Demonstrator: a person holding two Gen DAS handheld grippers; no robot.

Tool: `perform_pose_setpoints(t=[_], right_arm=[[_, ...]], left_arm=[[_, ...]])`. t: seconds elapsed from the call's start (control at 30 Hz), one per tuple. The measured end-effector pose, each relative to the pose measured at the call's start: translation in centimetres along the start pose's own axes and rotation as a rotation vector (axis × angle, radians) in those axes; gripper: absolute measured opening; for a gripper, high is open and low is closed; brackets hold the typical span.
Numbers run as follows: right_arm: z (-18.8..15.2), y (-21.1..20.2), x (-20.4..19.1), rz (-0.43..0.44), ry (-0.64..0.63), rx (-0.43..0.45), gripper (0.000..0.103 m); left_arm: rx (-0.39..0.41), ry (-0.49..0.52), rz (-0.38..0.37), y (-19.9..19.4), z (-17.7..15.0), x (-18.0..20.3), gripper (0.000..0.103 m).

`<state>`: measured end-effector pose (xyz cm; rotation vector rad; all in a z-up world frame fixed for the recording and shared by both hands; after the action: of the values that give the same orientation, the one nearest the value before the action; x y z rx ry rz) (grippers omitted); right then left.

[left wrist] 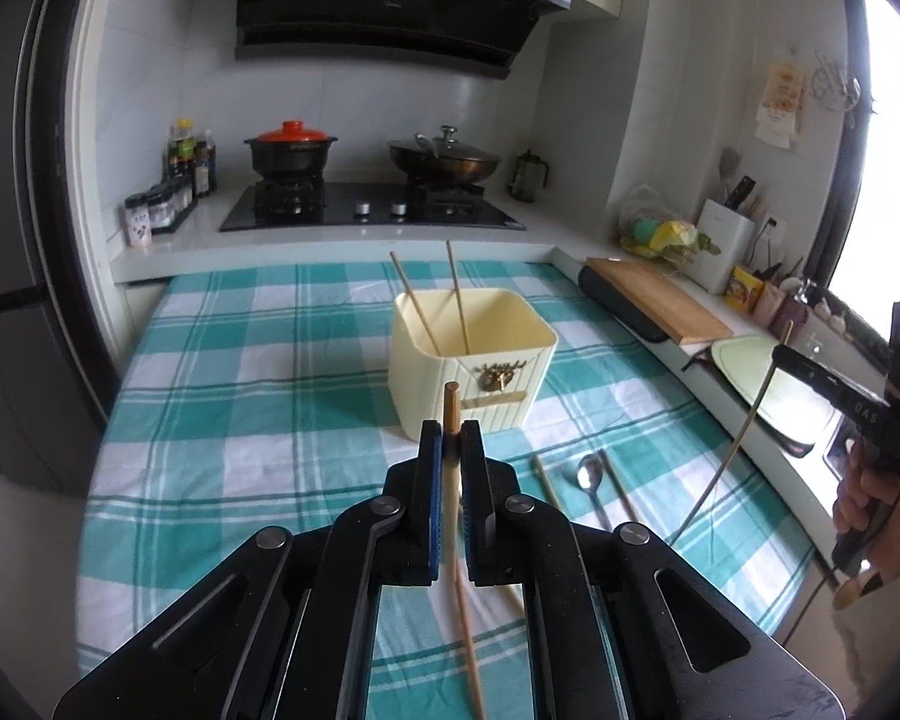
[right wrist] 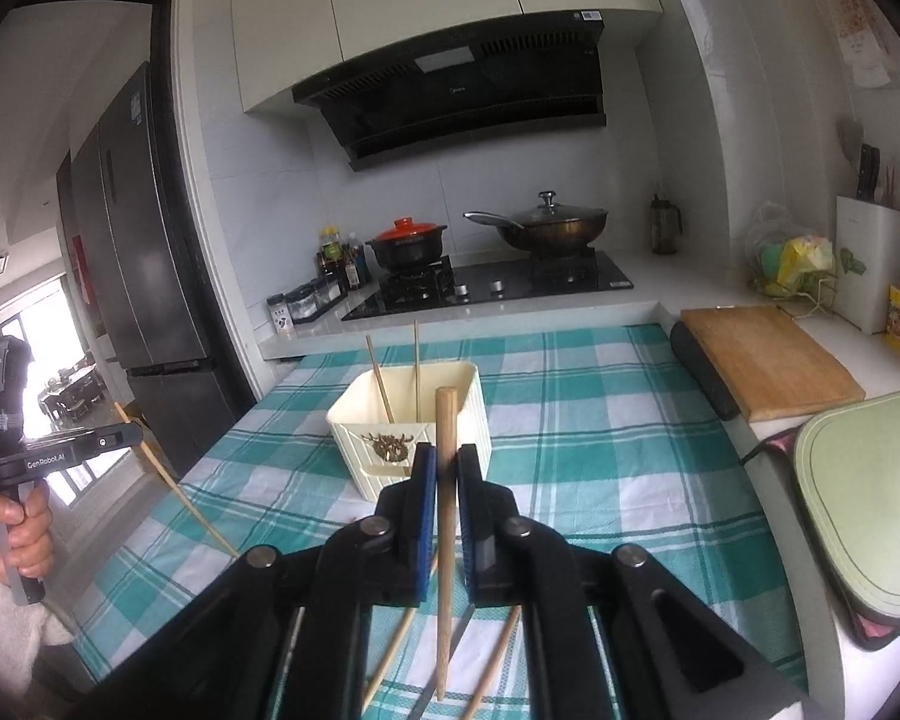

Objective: Organize utensils
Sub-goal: 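Carry both chopsticks up and release them into the cream holder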

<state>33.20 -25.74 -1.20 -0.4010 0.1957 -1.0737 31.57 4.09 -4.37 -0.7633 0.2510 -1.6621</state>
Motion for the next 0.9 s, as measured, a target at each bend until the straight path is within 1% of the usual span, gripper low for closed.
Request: perform_pose_setpoints(t=[0.17, 0.4, 0.5, 0.6, 0.67, 0.8, 0.9], right_arm=[[1.3, -0.5, -0.2, -0.003, -0.003, 0.022, 0.007], [2.7, 0.4, -0.7, 0.003, -0.026, 0.013, 0.007], [3.7, 1.3, -1.1, 0.009, -0.040, 0.000, 0.007], [5.3, 2.4, -1.2, 0.005, -0.063, -0.002, 0.007], [6.9, 3.0, -1.0, 0.001, -0.065, 0.015, 0.007], [10.5, 4.6, -0.8, -0.015, -0.068, 0.069, 0.007], [12.9, 6.9, -1.4, -0.026, -0.121, 0.095, 0.007]], left_arm=[[0.013, 0.006, -0.005, -0.5, 0.3, 0.6, 0.004], [0.028, -0.011, -0.015, -0.6, 1.8, 0.7, 0.004], [0.038, -0.015, -0.024, -0.8, 3.0, 1.0, 0.004], [0.063, -0.002, -0.028, -1.3, 4.9, 1.7, 0.004], [0.093, 0.006, -0.026, -1.9, 6.7, 2.1, 0.004], [0.175, 0.014, -0.028, -2.7, 10.7, 3.1, 0.004], [0.245, 0.023, -0.023, -2.4, 13.6, 4.0, 0.004]])
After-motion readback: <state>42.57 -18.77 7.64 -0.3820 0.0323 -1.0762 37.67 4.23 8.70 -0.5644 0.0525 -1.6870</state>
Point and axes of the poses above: each gripper's, at about its wrist camera, not at the fingertips, and y roughly the way its jaws point, x to its right, z to its top, the point moved 10 cm from there along y, roughly the way its jaws point, and after that the axes turned 13 degrees about -y, right-handed, at the moved point
